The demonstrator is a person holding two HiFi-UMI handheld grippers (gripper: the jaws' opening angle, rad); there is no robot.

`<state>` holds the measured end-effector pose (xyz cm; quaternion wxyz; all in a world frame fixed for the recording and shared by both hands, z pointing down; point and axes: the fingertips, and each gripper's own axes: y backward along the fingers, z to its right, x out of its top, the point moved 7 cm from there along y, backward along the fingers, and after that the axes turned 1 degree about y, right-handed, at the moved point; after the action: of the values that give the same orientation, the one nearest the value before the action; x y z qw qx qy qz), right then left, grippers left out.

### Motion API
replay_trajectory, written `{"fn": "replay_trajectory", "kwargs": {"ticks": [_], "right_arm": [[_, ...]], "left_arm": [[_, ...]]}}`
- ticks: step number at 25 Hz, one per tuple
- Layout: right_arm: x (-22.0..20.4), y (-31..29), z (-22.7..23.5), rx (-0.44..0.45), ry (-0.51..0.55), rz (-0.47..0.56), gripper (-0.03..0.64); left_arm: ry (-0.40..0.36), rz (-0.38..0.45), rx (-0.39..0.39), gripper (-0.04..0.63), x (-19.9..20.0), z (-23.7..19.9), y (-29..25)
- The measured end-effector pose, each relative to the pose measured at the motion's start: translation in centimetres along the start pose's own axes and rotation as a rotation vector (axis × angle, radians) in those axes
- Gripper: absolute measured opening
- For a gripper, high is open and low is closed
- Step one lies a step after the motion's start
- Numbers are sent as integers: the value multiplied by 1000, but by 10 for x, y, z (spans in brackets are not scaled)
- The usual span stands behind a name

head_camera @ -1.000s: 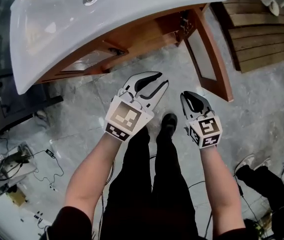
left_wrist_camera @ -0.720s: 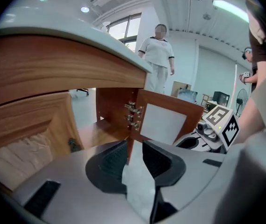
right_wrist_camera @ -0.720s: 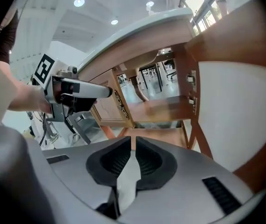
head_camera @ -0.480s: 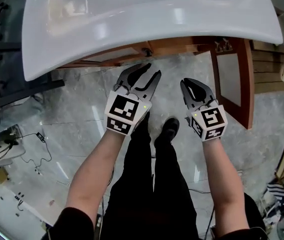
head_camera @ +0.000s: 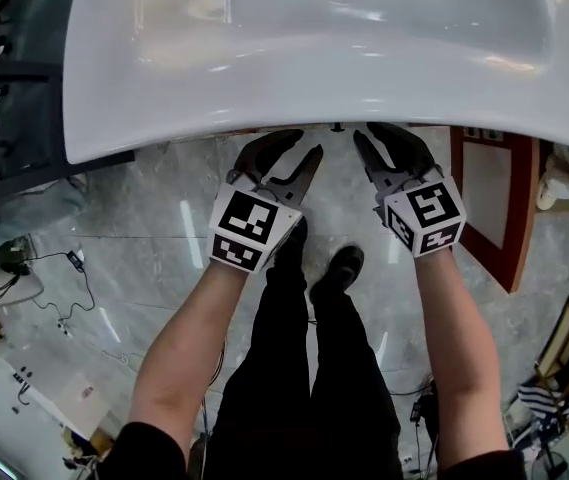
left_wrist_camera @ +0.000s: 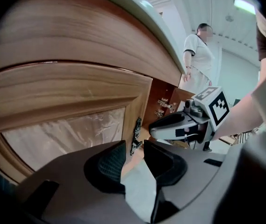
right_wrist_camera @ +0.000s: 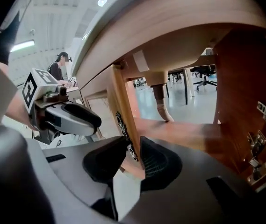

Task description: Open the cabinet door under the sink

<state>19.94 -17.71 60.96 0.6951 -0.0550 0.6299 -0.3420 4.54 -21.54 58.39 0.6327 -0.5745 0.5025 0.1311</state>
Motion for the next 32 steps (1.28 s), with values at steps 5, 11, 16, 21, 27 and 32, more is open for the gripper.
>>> {"fn": "replay_trajectory", "kwargs": {"ticks": [5,11,16,21,27,32], "right_arm": [[8,-15,-8,58,28,13,142],[19,-25,-5,99,54,21,189],[23,-37,-8,131,61,25,185],[26,-37,-10,153,85,29,184],[25,-29,-14,195,121,6,161],[22,-14,-32,219,137,-13,152]], "left_arm": [[15,-12,1,132,-13,-10,6],[16,-20,-16,132,-20,-15,10],[18,-16,-17,132,-20,-23,8],[16,-8,-17,132,-16,-24,14],[40,0,-11,131,-20,-21,23],[37,-3,-34,130,-24,-10,40]]}}
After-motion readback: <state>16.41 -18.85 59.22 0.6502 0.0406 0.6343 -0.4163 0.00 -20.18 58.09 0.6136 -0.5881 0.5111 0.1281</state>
